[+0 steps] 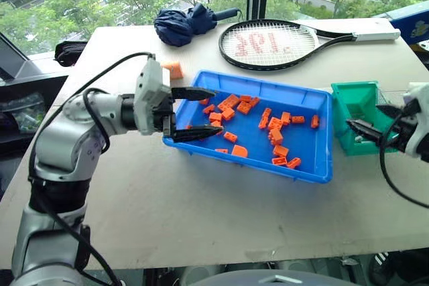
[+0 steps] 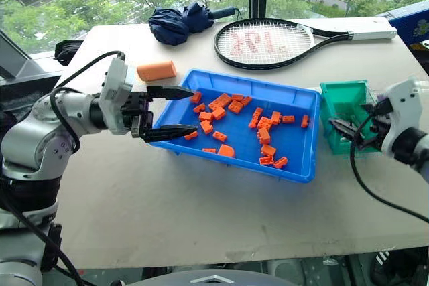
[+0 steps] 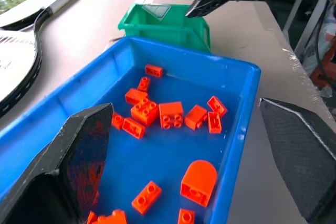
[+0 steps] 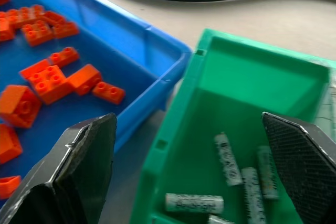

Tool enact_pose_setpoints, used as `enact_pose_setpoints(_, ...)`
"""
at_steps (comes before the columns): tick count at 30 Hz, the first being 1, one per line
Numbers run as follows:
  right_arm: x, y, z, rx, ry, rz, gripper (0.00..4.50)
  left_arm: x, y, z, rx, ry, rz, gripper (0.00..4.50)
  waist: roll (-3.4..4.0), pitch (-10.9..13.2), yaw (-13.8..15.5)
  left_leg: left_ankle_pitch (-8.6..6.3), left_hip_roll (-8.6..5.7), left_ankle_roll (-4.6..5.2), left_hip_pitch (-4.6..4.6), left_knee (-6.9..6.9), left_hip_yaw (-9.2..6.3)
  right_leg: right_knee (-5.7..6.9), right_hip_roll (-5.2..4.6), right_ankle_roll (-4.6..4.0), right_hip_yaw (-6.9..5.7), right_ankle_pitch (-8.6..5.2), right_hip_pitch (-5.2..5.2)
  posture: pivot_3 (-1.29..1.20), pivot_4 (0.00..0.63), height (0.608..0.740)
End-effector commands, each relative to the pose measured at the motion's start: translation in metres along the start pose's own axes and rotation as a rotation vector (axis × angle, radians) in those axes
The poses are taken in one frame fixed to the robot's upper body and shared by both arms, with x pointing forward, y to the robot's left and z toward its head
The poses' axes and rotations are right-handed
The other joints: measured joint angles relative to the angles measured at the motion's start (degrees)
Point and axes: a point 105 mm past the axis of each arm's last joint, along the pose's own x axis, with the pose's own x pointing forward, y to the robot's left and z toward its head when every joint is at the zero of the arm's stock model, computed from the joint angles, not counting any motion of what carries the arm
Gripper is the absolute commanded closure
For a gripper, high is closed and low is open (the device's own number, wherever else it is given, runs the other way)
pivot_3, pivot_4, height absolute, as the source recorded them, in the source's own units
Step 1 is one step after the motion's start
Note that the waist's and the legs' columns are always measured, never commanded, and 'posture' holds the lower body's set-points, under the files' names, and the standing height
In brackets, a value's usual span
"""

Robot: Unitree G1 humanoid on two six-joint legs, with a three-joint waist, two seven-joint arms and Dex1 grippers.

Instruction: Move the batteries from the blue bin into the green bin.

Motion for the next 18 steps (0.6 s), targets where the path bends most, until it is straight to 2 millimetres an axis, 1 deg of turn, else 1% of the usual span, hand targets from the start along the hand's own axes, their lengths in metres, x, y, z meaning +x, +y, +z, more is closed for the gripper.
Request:
enact_pose_setpoints(1, -0.028, 0.015, 0.001, -0.065, -0.109, 0.072, 0.07, -0.007, -0.023, -0.008, 0.02, -0.005, 0.046, 0.0, 0.0, 0.0, 0.6, -0.02, 0.0, 0.03, 0.02, 0.0, 0.01, -0.02, 0.0, 0.0, 0.01, 0.0, 0.03, 0.0, 0.15, 0.74)
enact_pose_setpoints(5, -0.053, 0.024, -0.026, -0.03, -0.085, 0.115, 0.07, -0.017, -0.045, -0.031, -0.042, 0.008, 0.113, 0.0, 0.02, 0.01, 1.29, -0.03, 0.0, 0.04, 0.33, 0.04, 0.06, -0.04, 0.0, 0.08, 0.04, 0.05, 0.38, 0.0, 0.15, 0.74)
enact_pose_setpoints(7, -0.063, 0.029, -0.046, -0.025, -0.049, 0.138, 0.07, -0.028, -0.052, -0.051, -0.089, 0.046, 0.172, 0.0, 0.04, 0.0, 1.68, -0.08, 0.02, 0.11, 0.77, -0.12, 0.17, -0.11, -0.01, 0.07, 0.15, 0.04, 0.74, 0.0, 0.15, 0.74)
enact_pose_setpoints(9, -0.071, 0.033, -0.063, -0.043, -0.025, 0.153, 0.07, -0.04, -0.06, -0.071, -0.094, 0.097, 0.192, 0.0, 0.05, -0.01, 1.93, -0.26, 0.08, 0.38, 0.95, -0.24, 0.33, -0.15, 0.01, 0.07, 0.24, 0.03, 0.83, 0.0, 0.15, 0.74)
enact_pose_setpoints(12, -0.075, 0.031, -0.086, -0.065, 0.017, 0.146, 0.07, -0.052, -0.062, -0.091, -0.095, 0.141, 0.234, 0.0, 0.08, -0.03, 2.2, -0.28, 0.1, 0.43, 1.01, -0.23, 0.37, -0.27, 0.02, 0.06, 0.25, 0.03, 0.94, 0.0, 0.15, 0.74)
enact_pose_setpoints(15, -0.076, 0.023, -0.1, -0.093, 0.002, 0.119, 0.07, -0.056, -0.064, -0.104, -0.084, 0.158, 0.259, 0.0, 0.08, -0.04, 2.24, -0.28, 0.1, 0.43, 1.0, -0.21, 0.37, -0.43, 0.02, 0.05, 0.24, 0.04, 1.0, 0.0, 0.15, 0.74)
enact_pose_setpoints(18, -0.077, 0.023, -0.112, -0.119, 0.022, 0.146, 0.07, -0.059, -0.068, -0.116, -0.06, 0.175, 0.266, 0.0, 0.14, -0.08, 2.28, -0.29, 0.1, 0.44, 0.97, -0.22, 0.37, -0.57, 0.02, 0.06, 0.23, 0.05, 1.01, 0.0, 0.15, 0.74)
